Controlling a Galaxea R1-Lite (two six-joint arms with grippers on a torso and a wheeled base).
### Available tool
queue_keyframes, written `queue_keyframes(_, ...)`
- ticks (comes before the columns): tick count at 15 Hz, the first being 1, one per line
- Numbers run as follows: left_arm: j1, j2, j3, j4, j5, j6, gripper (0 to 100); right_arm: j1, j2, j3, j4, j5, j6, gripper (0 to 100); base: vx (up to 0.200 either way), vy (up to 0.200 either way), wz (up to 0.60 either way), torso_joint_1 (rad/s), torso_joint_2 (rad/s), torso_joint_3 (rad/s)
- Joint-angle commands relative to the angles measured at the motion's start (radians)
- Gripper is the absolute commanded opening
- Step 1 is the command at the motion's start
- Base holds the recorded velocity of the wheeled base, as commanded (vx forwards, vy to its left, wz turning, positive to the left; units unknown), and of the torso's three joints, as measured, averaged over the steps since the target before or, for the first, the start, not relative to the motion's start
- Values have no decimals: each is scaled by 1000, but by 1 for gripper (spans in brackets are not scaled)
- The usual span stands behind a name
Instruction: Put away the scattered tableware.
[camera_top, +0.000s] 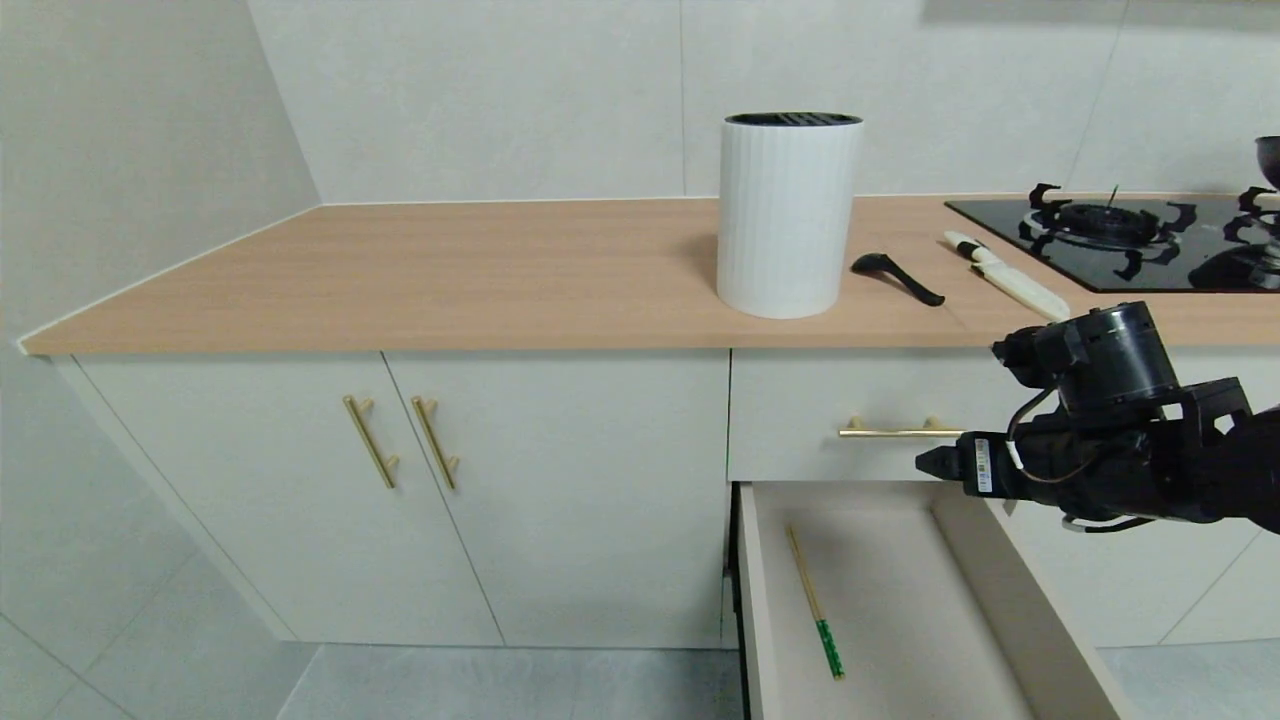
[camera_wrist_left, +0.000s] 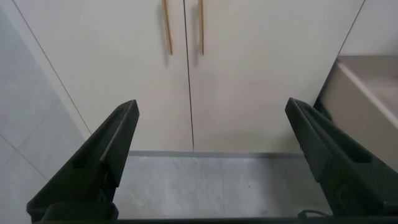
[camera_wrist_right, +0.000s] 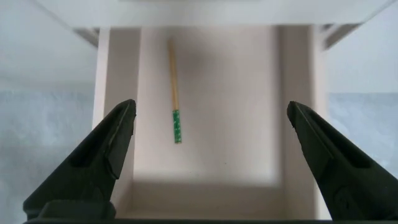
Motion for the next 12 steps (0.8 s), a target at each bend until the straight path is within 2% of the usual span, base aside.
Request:
queue_keyframes(1, 0, 0, 0, 0, 1, 0, 100, 2, 2, -1, -1, -1, 1, 100, 0, 0, 0, 168, -466, -286)
queue_keyframes(12, 0, 0, 0, 0, 1, 1, 100, 2, 2, -3, -2, -1, 1, 100, 0, 0, 0, 205, -488, -285)
